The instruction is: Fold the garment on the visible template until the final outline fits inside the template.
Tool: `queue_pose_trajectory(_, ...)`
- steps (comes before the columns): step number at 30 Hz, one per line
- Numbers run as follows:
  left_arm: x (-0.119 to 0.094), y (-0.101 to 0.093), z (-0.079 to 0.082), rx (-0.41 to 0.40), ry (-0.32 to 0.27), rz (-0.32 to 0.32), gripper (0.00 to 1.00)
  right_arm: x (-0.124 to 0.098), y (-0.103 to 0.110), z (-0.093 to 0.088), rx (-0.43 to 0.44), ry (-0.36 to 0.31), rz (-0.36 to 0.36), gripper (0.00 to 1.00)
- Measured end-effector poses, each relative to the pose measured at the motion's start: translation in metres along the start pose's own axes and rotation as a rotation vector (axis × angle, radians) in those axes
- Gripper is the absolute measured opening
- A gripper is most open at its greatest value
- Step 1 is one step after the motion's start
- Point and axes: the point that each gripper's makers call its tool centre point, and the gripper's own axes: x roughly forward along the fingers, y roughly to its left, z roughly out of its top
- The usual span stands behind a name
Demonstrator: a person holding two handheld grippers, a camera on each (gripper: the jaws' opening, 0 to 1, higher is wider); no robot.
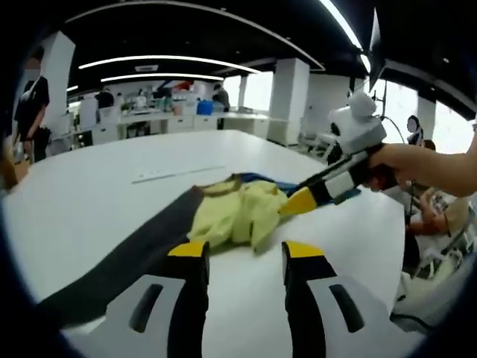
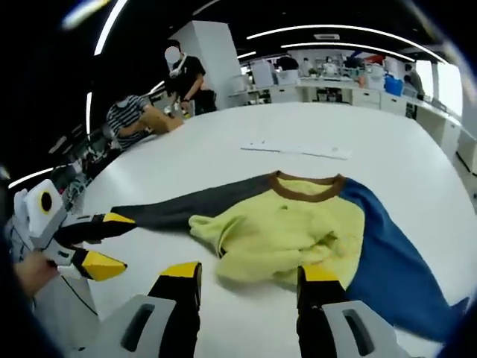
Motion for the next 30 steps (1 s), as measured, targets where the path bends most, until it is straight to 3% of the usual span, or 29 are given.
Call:
queue_pose_trajectory(10,0.033,0.0,-0.01,0.031,0.058,0.009,0.28,0.01,0.016,-0.022,0.051,0.01,0.027,0.38)
queue_pose_trajectory(19,0.059,0.004,-0.009,-0.023,0.067,0.031,0.23,0.025,0.028,-0.029,0.002,-0.02,0.018,0.34)
queue_pose_trajectory(23,0.068,0.003,-0.009,-0.038,0.074,0.031,0.23,0.034,0.031,-0.033,-0.058,-0.021,0.009,0.31)
queue_pose_trajectory(30,0.084,0.004,-0.014,-0.052,0.108,0.055,0.22,0.046,0.031,-0.035,-0.074,-0.048,-0.023,0.27)
